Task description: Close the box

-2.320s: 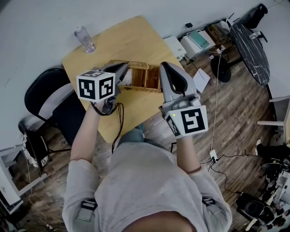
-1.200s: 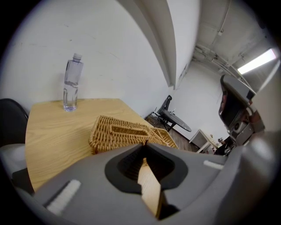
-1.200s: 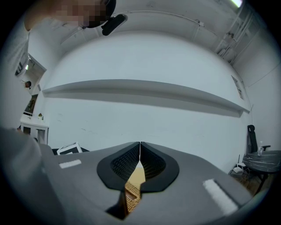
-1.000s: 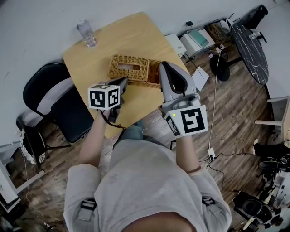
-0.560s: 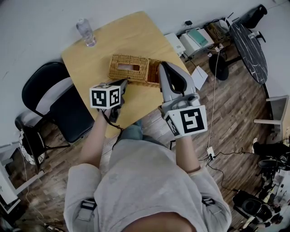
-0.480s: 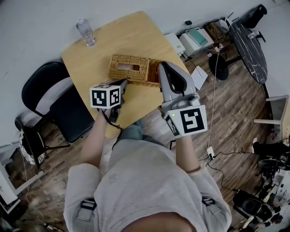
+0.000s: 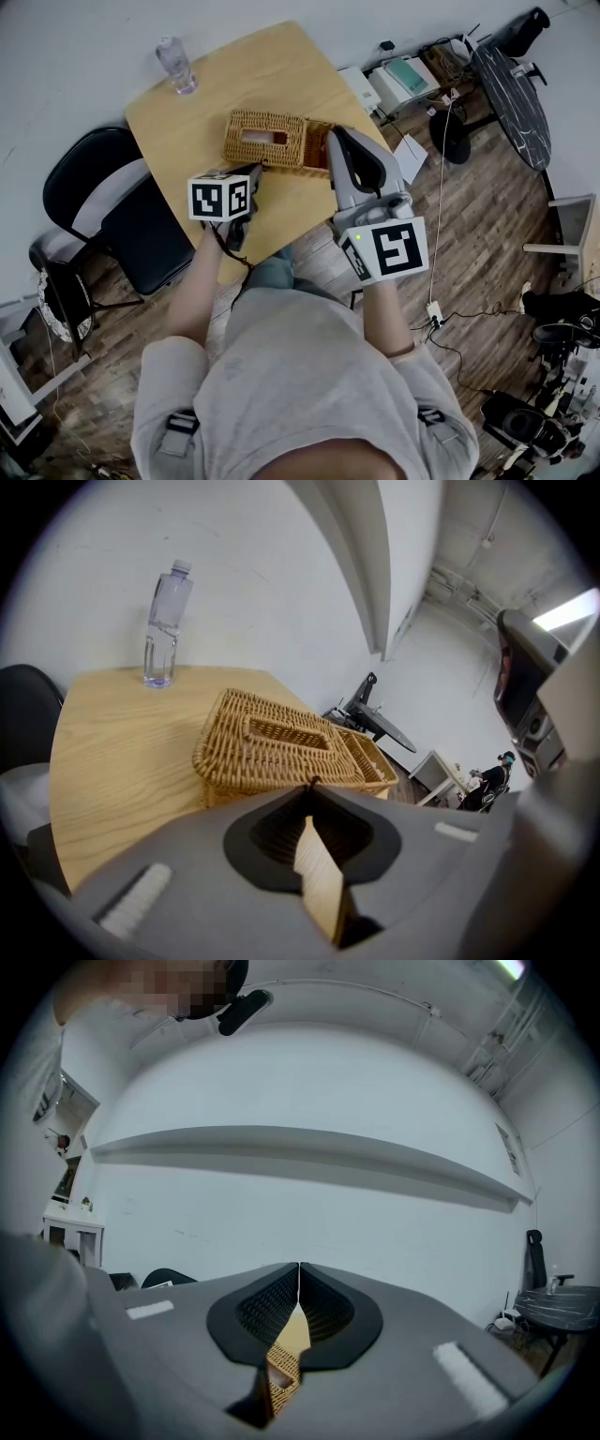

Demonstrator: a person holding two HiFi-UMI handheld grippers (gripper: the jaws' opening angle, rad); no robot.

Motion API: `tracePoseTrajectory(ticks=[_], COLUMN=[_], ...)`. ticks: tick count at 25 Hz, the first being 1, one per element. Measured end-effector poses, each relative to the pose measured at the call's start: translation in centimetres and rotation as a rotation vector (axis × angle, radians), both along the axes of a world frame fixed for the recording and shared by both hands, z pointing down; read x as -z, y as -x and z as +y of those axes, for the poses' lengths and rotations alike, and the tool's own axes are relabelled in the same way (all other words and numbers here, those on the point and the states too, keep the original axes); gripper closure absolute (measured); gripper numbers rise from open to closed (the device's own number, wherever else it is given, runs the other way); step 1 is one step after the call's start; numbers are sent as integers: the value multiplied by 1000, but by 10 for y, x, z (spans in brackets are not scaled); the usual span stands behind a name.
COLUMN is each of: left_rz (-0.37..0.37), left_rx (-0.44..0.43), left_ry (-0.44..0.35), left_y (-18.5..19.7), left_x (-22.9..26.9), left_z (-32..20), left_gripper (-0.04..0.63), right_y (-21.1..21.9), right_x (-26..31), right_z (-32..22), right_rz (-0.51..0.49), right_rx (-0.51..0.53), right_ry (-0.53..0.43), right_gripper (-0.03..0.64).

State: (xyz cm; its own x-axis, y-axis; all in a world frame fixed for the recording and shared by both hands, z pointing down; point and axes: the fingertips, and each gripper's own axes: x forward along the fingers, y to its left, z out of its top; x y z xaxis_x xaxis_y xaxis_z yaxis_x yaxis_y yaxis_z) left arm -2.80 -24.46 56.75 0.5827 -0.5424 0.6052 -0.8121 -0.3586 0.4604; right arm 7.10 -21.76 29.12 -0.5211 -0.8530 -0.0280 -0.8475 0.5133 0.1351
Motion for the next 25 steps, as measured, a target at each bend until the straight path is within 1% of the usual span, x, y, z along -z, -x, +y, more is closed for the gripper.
tracePoseTrajectory(ticks=[6,10,12,15,16,17,19,21,23,25], left_rz=[-14,-6,-10,-41,-51,-61,-79,-95,-109,-120], left_rx=[2,-4,0,-12,-21,-31,-43,-41,-30,-17], left_ry=[7,-19,-49,-94,-109,-124,-152,-184,-221,-259], left_y=[0,-1,1,3,3,3,4,7,11,15], left_x=[-6,-4,-1,6,8,11,17,26,38,50], left_z=[1,0,0,1,2,3,6,9,11,14], left_gripper=[515,512,509,503,494,471,457,459,474,506], right_y=[-3,-2,-2,0,0,1,4,7,10,12], right_x=[1,1,1,2,2,2,2,2,3,4], right_z=[3,5,6,7,8,9,11,13,15,18], right_rz=[1,2,2,0,-1,-2,-3,-4,-5,-7], right_rx=[-6,-7,-8,-7,-6,-5,-1,4,9,13], right_ry=[-3,-6,-7,-10,-11,-11,-11,-12,-14,-18], right_gripper=[611,611,611,611,611,611,611,611,611,611])
